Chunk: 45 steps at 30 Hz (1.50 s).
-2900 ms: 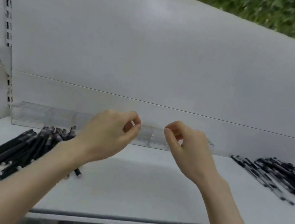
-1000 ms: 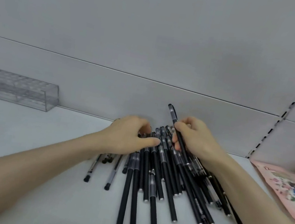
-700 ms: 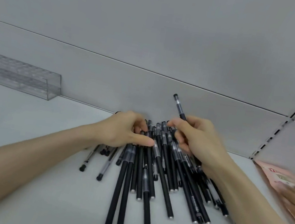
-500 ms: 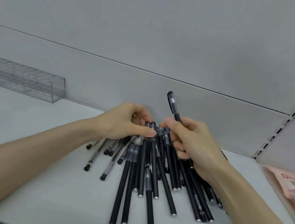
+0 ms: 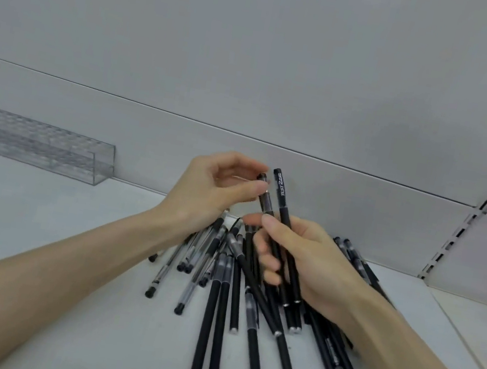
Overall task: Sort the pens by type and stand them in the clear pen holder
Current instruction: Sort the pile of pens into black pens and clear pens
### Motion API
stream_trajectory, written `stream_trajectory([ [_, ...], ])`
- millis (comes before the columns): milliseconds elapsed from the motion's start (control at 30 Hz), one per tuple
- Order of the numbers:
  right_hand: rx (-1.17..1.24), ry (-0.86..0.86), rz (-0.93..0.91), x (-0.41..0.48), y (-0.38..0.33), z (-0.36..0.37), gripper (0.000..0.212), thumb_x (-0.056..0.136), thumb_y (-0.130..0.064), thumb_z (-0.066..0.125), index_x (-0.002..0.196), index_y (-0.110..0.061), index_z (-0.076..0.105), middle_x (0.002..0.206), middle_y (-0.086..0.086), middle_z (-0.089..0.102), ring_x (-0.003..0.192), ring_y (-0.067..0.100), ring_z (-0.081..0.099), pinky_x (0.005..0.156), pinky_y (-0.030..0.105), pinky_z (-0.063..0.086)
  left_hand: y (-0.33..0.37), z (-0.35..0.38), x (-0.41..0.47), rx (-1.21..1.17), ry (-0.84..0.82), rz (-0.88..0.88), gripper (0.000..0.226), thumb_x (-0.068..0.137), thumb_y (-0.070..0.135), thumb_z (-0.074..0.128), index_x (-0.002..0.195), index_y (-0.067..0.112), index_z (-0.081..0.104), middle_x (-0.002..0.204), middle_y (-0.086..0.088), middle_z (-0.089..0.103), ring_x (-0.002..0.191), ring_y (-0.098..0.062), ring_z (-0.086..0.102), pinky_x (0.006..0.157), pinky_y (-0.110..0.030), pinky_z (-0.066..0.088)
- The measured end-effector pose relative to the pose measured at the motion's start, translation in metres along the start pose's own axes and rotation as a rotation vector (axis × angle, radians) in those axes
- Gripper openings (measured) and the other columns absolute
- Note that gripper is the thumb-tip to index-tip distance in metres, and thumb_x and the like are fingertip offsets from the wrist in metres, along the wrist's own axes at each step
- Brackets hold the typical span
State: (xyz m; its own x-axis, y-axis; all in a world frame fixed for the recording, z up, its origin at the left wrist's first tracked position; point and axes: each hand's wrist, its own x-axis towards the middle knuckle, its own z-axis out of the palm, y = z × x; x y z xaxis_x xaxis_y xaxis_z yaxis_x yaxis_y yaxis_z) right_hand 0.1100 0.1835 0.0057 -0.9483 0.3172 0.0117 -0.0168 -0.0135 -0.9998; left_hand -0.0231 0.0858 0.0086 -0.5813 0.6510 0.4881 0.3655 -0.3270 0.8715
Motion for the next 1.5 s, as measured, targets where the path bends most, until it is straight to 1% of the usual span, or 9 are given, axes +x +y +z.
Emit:
stream_trajectory([
  [233,-0.117,0.152,0.068,0.0,-0.001,-0.012,0.021,0.097,-0.017,0.051,0.104,0.002,0.059,0.05,-0.006,0.029,0.039,0.005,0.021,0.034,0.015,0.018,-0.015,-0.029,0.001,0.693,-0.666,-0.145,0.031,0.077,0.034,0.075,0.106,0.024,0.069,0.101,0.016,0.065,0.096,0.003,0.057,0.089,-0.016,0.042],
  [400,-0.065,0.177,0.039,0.002,0.003,-0.007,0.021,0.097,-0.015,0.051,0.091,0.001,0.065,0.061,0.003,0.049,0.048,0.011,0.048,0.038,0.018,0.038,-0.019,-0.035,0.006,0.527,-0.6,-0.135,0.009,0.077,0.015,0.076,0.085,0.013,0.072,0.086,-0.003,0.071,0.076,-0.011,0.061,0.072,-0.022,0.045],
  [567,-0.039,0.124,0.047,0.003,0.004,-0.009,0.023,0.097,-0.018,0.051,0.1,0.0,0.066,0.095,0.014,0.072,0.086,0.021,0.071,0.076,0.024,0.058,-0.015,-0.037,0.006,0.299,-0.43,-0.167,0.013,0.073,0.007,0.077,0.084,0.007,0.07,0.078,-0.003,0.071,0.071,-0.01,0.061,0.07,-0.018,0.048],
  [700,-0.034,-0.007,0.075,-0.002,0.0,-0.003,0.021,0.098,-0.018,0.048,0.095,-0.002,0.061,0.082,0.008,0.067,0.058,0.013,0.059,0.051,0.021,0.051,-0.009,-0.025,0.005,0.073,-0.258,-0.141,0.04,0.071,-0.001,0.076,0.105,0.013,0.062,0.097,-0.003,0.072,0.078,-0.01,0.068,0.072,-0.019,0.051],
  [867,-0.097,0.036,0.119,-0.003,0.002,-0.008,0.013,0.099,-0.018,0.048,0.096,-0.007,0.054,0.063,-0.003,0.039,0.046,0.005,0.028,0.037,0.013,0.023,-0.003,-0.038,0.005,0.45,-0.56,-0.235,0.054,0.067,0.018,0.083,0.114,0.025,0.056,0.107,0.002,0.068,0.099,-0.006,0.064,0.085,-0.022,0.051],
  [967,-0.2,0.043,0.095,-0.005,0.0,-0.008,0.016,0.096,-0.025,0.053,0.086,-0.018,0.043,0.059,-0.006,0.025,0.049,0.007,0.018,0.038,0.015,0.019,-0.003,-0.042,0.007,0.552,-0.541,-0.231,0.064,0.062,0.032,0.088,0.115,0.03,0.053,0.106,0.007,0.065,0.101,-0.004,0.06,0.087,-0.021,0.047],
  [1133,-0.075,0.109,0.095,-0.005,-0.001,-0.009,0.023,0.095,-0.028,0.054,0.08,-0.016,0.042,0.056,-0.002,0.037,0.044,0.009,0.032,0.038,0.018,0.031,0.0,-0.037,0.0,0.671,-0.866,-0.235,0.043,0.066,0.03,0.086,0.104,0.025,0.068,0.103,0.014,0.062,0.1,0.002,0.054,0.093,-0.018,0.04],
  [1367,-0.099,0.129,0.077,-0.005,-0.001,-0.006,0.021,0.093,-0.029,0.057,0.094,-0.008,0.053,0.055,0.0,0.045,0.045,0.011,0.04,0.041,0.021,0.038,-0.008,-0.031,0.005,0.64,-0.911,-0.164,0.026,0.066,0.026,0.085,0.089,0.025,0.073,0.095,0.003,0.063,0.095,-0.014,0.056,0.092,-0.033,0.04],
  [1500,-0.148,0.106,0.062,-0.006,-0.001,-0.004,0.023,0.094,-0.024,0.058,0.077,-0.012,0.049,0.055,-0.002,0.044,0.043,0.009,0.036,0.039,0.019,0.033,-0.01,-0.026,0.007,0.628,-0.961,-0.097,0.019,0.067,0.025,0.084,0.078,0.032,0.071,0.091,-0.004,0.063,0.091,-0.024,0.057,0.09,-0.045,0.042],
])
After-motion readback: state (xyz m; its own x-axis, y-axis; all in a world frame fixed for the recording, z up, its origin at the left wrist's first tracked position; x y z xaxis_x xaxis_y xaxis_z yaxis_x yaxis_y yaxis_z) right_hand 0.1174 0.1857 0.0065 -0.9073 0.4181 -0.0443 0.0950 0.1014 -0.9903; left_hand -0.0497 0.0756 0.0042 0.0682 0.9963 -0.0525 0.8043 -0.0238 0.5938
